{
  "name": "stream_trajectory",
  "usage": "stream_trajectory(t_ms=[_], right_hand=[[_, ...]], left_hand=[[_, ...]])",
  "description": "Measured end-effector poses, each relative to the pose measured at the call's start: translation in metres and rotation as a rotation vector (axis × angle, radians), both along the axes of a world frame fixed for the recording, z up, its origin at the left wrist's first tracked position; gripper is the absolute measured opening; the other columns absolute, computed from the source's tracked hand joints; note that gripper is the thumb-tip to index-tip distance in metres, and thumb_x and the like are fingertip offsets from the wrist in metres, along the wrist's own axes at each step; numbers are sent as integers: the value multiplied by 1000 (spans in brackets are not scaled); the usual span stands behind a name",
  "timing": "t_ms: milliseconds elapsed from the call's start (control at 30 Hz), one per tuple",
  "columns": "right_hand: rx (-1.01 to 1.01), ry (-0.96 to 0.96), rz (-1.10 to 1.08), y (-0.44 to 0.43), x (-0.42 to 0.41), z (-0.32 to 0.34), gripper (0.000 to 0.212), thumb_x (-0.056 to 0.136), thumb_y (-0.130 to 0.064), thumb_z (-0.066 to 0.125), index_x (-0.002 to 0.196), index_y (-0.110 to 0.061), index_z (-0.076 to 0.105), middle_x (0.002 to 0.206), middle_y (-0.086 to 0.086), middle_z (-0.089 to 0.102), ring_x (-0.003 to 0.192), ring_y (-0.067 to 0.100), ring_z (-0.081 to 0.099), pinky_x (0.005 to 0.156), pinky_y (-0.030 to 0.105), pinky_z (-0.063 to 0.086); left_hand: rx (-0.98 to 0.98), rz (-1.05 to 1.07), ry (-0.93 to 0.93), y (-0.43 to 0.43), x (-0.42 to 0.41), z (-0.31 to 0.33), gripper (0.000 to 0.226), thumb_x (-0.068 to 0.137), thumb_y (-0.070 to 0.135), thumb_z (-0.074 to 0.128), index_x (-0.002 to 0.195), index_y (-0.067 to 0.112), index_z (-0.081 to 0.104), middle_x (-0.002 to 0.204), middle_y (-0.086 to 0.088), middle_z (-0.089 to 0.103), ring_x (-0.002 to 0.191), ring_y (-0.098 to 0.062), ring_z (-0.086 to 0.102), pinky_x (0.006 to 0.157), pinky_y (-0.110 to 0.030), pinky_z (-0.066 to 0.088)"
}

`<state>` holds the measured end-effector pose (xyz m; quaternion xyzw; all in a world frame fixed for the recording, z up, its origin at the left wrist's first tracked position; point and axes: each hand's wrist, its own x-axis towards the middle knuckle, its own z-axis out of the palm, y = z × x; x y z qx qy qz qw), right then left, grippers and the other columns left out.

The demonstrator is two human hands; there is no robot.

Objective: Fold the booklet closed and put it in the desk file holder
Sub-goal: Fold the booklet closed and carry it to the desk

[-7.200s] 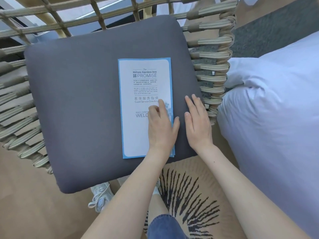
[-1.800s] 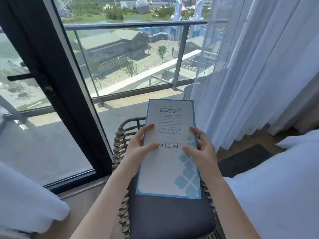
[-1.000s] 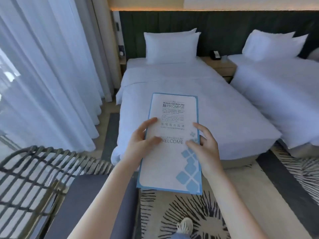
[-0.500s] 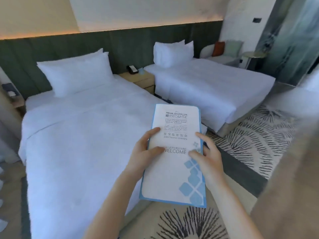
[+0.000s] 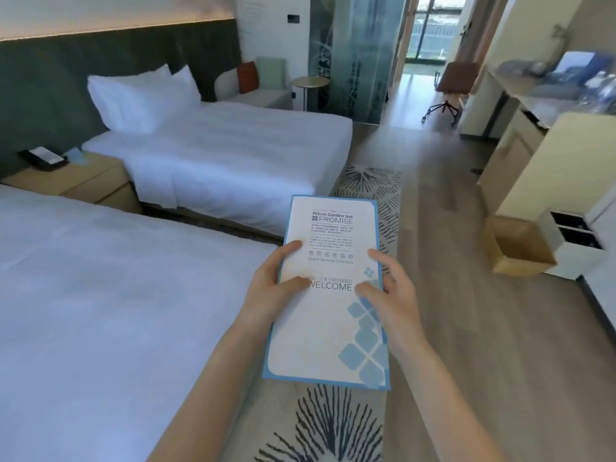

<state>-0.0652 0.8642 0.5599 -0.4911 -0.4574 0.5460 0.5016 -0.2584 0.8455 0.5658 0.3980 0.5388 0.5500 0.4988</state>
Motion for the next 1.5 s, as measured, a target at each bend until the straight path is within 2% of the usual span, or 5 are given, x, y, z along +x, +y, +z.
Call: stream_trajectory(t_ms=[267, 633, 767, 1067, 1500], right_hand=[[3, 18, -172, 95, -45, -12, 57, 82, 15, 61, 124, -22, 61, 89, 11, 69, 76, 22, 57, 69, 38, 46], [4, 62, -332, 234, -106, -7, 56, 83, 15, 61, 126, -20, 60, 107, 18, 75, 82, 21, 69, 70, 33, 58], [-26, 53, -390, 285, -86, -18, 56, 83, 15, 61, 126, -20, 60, 105, 20, 75, 81, 25, 69, 71, 36, 59], [-51, 18, -373, 472, 5, -51, 55, 82, 14, 63, 126, -18, 60, 108, 14, 76, 93, 30, 73, 80, 44, 59], [-89, -24, -232, 773, 115, -55, 57, 83, 7, 67, 126, -30, 59, 107, -1, 77, 91, 22, 75, 69, 31, 62]], left_hand=[[29, -154, 6, 126, -45, -16, 56, 82, -11, 64, 124, 27, 62, 115, 2, 70, 99, -20, 71, 85, -38, 59], [37, -313, 68, 298, -102, -10, 56, 82, -5, 65, 128, 28, 60, 125, 0, 67, 103, -18, 70, 88, -42, 58], [22, -375, 41, 359, -82, -24, 55, 84, -5, 64, 124, 32, 60, 115, 11, 70, 91, -8, 72, 69, -24, 59], [-12, -350, 36, 540, 6, -61, 57, 83, -1, 66, 124, 38, 59, 120, 7, 68, 99, -11, 70, 72, -25, 59], [-44, -244, 22, 816, 103, -64, 58, 74, 13, 72, 124, 40, 60, 126, 8, 64, 105, -12, 68, 81, -34, 59]])
